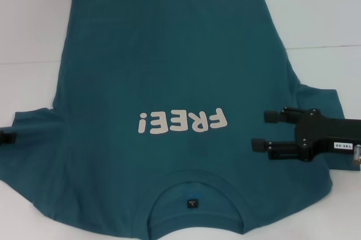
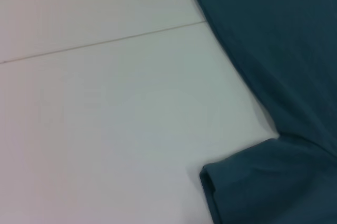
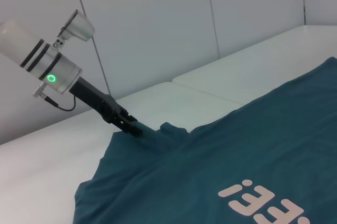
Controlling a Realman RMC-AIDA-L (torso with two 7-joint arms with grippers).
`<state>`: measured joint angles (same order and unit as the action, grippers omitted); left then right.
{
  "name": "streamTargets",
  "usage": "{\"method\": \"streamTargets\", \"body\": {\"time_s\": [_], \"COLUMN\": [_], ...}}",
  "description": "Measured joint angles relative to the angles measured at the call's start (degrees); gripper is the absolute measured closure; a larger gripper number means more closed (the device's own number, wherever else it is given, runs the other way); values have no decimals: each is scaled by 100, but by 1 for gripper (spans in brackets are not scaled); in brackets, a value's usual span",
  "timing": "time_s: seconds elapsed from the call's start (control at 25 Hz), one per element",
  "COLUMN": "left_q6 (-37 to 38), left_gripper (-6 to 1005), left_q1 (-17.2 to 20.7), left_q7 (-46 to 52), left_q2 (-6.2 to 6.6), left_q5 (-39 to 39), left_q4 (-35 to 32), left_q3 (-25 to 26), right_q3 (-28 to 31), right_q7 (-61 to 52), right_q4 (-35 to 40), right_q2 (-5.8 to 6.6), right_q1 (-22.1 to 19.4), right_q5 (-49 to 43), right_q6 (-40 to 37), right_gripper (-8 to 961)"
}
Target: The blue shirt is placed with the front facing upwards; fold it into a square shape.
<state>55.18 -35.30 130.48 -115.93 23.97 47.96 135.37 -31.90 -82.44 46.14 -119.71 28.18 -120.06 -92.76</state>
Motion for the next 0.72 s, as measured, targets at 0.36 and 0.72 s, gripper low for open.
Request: {"method": "streamTargets", "body": {"time_s": [0.36,0.72], "left_q6": [-95,5], "left_gripper": [376,890], "left_q1": [-79,-157], "left_q7": [38,75], "left_q2": [51,79], "left_q5": [3,3], "left_q4": [-172,-163], "left_q3": [7,157], "right_q3": [-58,-18], "right_q7": [4,6], "right_q4": [-8,-9], "right_q2": [0,9], "right_q1": [4,20], "right_q5": [0,0], "right_q6": [130,136], "right_gripper": [38,38]}}
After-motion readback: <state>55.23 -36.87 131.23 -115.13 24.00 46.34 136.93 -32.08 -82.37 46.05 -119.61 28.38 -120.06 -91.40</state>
